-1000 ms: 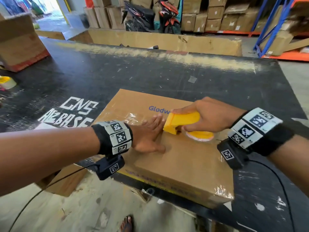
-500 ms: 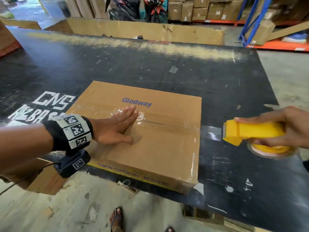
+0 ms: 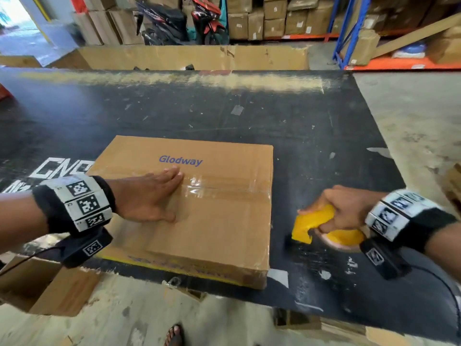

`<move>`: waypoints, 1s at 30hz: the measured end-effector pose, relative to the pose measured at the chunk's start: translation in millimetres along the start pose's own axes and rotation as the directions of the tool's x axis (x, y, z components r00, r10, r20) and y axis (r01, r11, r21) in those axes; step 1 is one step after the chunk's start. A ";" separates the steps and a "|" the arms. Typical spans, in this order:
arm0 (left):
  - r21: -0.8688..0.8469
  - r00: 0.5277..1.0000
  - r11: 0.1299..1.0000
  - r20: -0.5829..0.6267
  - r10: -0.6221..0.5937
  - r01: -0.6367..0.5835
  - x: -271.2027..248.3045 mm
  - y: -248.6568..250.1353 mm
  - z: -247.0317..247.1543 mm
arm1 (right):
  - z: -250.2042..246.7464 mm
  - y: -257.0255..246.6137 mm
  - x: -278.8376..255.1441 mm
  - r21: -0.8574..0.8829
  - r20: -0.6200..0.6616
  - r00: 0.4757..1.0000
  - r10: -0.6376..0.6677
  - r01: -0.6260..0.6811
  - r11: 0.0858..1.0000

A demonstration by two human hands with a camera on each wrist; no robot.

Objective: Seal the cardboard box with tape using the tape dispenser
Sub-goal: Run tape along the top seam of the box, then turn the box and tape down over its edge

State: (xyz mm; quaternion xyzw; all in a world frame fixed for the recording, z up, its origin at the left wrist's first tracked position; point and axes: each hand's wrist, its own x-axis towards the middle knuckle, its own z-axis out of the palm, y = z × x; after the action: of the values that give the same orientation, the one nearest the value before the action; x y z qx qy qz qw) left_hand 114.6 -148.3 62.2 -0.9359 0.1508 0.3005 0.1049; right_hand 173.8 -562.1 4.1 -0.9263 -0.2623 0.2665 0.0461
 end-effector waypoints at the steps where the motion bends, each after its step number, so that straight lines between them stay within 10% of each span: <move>1: 0.025 0.995 0.999 -0.095 0.036 -0.034 0.7 6.1 -8.3 | -3.4 -2.2 -6.3 0.044 -0.018 1.000 -0.005 0.006 0.999; 4: 0.008 0.894 0.958 -0.356 0.271 -0.288 15.9 50.6 -37.9 | -13.3 -5.5 -26.0 0.113 -0.111 0.994 0.014 -0.002 0.994; 8: 0.172 0.720 0.777 -0.296 0.627 -0.606 41.6 136.0 -67.8 | -8.4 5.6 -55.9 0.264 -0.246 0.965 0.086 -0.019 0.964; 12: 0.345 0.819 0.792 -0.102 0.565 -0.503 62.1 173.0 -67.9 | 15.6 7.9 -93.6 0.543 -0.413 0.898 0.153 0.107 0.833; 15: -0.089 0.866 0.874 -0.214 0.452 -0.478 75.5 177.3 -78.9 | 36.1 -3.4 -109.8 0.635 -0.587 0.778 0.226 0.269 0.724; 18: -0.736 0.908 0.556 -0.195 0.371 -0.386 78.4 187.7 -101.4 | 52.5 -23.9 -120.0 0.626 -0.721 0.616 0.319 0.379 0.682; 22: -0.899 0.876 0.287 -0.178 0.448 -0.329 67.9 194.8 -119.3 | 67.9 -50.4 -120.9 0.617 -0.777 0.478 0.410 0.448 0.646; 30: -0.793 0.884 0.438 -0.255 0.392 -0.423 63.7 161.6 -138.5 | 51.1 -129.9 -127.4 0.694 -0.711 0.414 0.568 0.288 0.660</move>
State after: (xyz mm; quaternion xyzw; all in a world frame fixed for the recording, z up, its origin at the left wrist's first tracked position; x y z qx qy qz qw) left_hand 181.6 -352.7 117.7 -0.8118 0.2127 0.3357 -0.4279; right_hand -4.4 -518.5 49.6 -0.8327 0.0258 -0.1873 0.5205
